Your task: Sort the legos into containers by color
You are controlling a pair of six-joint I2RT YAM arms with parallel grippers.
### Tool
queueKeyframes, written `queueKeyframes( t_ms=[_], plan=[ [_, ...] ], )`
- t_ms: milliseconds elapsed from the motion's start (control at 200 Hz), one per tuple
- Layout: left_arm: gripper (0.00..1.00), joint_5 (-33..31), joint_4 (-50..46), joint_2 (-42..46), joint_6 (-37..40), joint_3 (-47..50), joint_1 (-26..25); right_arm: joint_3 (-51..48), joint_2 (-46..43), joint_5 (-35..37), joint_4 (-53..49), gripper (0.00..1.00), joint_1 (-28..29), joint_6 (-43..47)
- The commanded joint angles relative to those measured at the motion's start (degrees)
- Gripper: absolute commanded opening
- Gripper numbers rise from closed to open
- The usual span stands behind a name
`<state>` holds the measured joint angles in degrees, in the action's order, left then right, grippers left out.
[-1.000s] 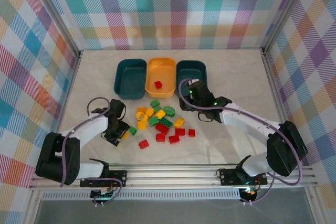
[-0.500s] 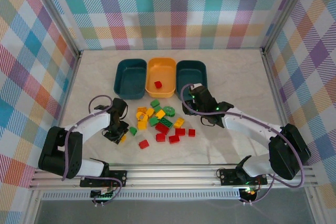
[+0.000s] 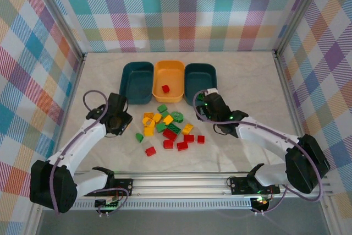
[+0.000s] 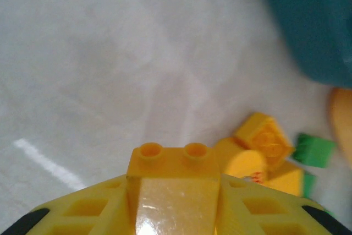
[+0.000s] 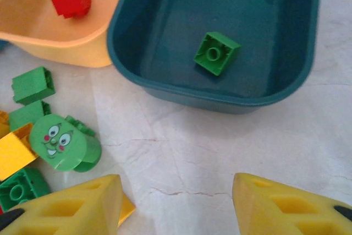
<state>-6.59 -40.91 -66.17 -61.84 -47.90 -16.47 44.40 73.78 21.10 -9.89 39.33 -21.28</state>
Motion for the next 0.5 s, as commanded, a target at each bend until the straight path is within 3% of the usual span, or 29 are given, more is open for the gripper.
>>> queueKeyframes(
  t_ms=[0,125,270,495],
  plan=[
    [0.40,-1.99,0.89,-4.27,7.03,-7.45,0.27,-2.00,-3.02,2.17,1.70,0.55,-2.89,-2.78],
    [0.39,-0.35,3.47,-14.65,13.31,-16.38,2.31,-3.54,-4.83,1.90,2.58,0.56,-5.02,-4.06],
    [0.39,5.85,6.04,-29.28,19.25,-27.03,5.03,-5.02,-6.01,3.64,3.51,0.57,-6.01,-4.35],
    [0.41,8.48,2.36,-46.09,25.94,-41.94,6.07,-5.45,-6.37,5.98,3.79,0.60,-7.38,-3.08]
  ],
)
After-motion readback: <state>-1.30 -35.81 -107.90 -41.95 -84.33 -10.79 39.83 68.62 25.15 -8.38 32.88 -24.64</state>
